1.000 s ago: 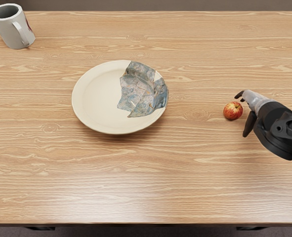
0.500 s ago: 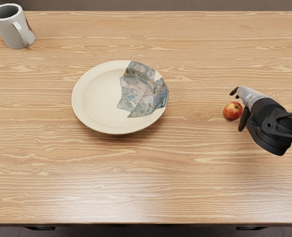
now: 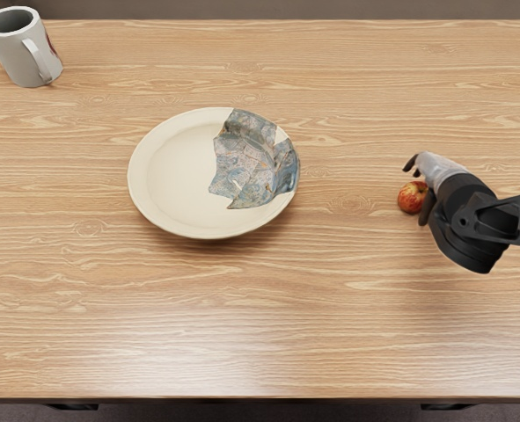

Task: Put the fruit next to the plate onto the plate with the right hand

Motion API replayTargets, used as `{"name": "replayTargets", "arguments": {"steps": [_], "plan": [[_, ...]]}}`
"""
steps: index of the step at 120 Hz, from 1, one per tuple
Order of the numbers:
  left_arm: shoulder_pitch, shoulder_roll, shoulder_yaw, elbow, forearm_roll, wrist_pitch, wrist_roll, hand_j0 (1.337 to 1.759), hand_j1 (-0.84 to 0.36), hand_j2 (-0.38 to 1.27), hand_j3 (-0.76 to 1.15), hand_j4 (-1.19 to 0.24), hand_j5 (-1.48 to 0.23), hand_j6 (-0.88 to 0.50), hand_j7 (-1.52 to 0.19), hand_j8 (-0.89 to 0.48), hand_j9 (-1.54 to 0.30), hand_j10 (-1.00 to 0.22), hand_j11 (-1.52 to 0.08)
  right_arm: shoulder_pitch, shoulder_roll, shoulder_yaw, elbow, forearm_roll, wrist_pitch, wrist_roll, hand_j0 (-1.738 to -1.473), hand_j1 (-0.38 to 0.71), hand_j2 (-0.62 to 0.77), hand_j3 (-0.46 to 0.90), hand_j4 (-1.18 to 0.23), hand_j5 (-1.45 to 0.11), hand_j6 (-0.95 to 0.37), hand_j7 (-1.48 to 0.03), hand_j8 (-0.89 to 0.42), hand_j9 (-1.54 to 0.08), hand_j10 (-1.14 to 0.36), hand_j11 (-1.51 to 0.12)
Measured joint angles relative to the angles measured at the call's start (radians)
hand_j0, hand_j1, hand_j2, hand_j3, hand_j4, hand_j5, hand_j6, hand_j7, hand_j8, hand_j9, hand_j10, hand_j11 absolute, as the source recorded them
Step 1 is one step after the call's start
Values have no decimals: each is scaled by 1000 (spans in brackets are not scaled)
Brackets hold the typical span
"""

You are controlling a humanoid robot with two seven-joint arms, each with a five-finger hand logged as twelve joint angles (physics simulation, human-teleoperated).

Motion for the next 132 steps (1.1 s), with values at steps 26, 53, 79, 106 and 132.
{"name": "replayTargets", "arguments": {"steps": [26,53,79,106,132], "plan": [[0,0,0,0,0,0,0,1658,349,0,0,0,0,0,0,0,0,0,0,-16,38,2,-29,-1,0,0,-1658,51,-65,0,-335,-435,-336,-434,-336,-435,-335,-435],[0,0,0,0,0,0,0,1658,349,0,0,0,0,0,0,0,0,0,0,-21,64,-2,-48,-1,0,0,-1658,64,-67,0,-347,-449,-347,-449,-350,-449,-346,-449],[0,0,1,0,0,0,0,1658,349,0,0,0,0,0,0,0,0,0,0,-25,68,-3,-63,-1,0,0,-1658,76,-69,0,-356,-461,-356,-461,-357,-461,-356,-461],[0,0,0,0,0,0,0,1658,349,0,0,0,0,0,0,0,0,0,0,-43,66,-5,-97,-1,0,0,-1658,80,-70,0,-359,-466,-360,-466,-360,-466,-359,-466],[-5,0,0,0,0,0,0,1658,349,0,0,0,0,0,0,0,0,0,0,-54,66,-5,-113,-1,0,0,-1658,96,-73,0,-373,-484,-373,-484,-373,-484,-373,-484]]}}
